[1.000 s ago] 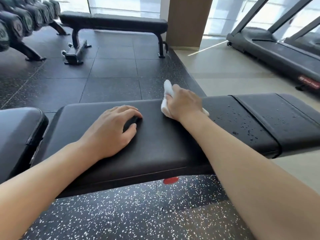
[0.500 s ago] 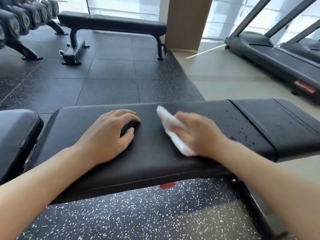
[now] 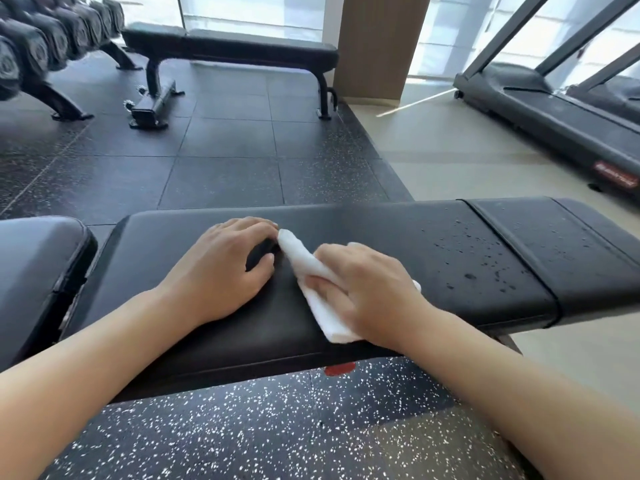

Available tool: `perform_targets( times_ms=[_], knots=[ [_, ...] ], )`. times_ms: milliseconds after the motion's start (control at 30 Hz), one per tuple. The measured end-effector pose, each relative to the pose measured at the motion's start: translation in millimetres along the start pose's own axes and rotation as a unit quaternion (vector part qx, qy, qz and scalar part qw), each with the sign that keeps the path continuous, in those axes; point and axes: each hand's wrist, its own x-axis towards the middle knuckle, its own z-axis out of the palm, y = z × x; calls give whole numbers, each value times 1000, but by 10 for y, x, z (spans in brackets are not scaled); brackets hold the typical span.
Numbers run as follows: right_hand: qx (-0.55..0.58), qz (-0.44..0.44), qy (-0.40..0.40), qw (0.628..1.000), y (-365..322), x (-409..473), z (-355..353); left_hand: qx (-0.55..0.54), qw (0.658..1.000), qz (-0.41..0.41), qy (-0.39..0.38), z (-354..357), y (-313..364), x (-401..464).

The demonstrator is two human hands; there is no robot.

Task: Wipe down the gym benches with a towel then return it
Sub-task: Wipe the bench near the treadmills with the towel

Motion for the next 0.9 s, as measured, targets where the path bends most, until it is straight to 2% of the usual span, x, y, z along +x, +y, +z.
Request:
perform_targets(
  times_ms=[100,167,233,333,400,467,533,633,733,833,900],
  knots=[
    [-6,40,1,999,386,-78,-162,-6,1000,2,8,10,-22,0],
    [-63,87,25,994,680,200,-199,-6,1000,4,12,17,-24,1],
    [-106,146,12,983,946,589,-168,-2,1000,6,17,18,-18,11],
    [-96,202,-25,974,978,1075,6,-1,1000,6,16,14,-20,13],
    [-76,190,-25,978,699,1183,84,-1,1000,6,17,10,-19,17],
    [-51,127,-11,991,343,1048,131,-3,1000,10,17,9,-20,19],
    [-26,46,5,999,24,700,90,-4,1000,14,12,4,-22,18],
    [14,2,-18,1000,-107,-6,-68,-6,1000,11,9,-2,-21,12],
    [9,28,-33,999,260,-345,-247,-8,1000,11,17,3,-21,14],
    [-33,105,3,994,675,109,-275,0,1000,11,18,-2,-19,11],
    [-73,173,-7,982,807,539,-223,1,1000,9,18,-8,-11,6]
  ],
)
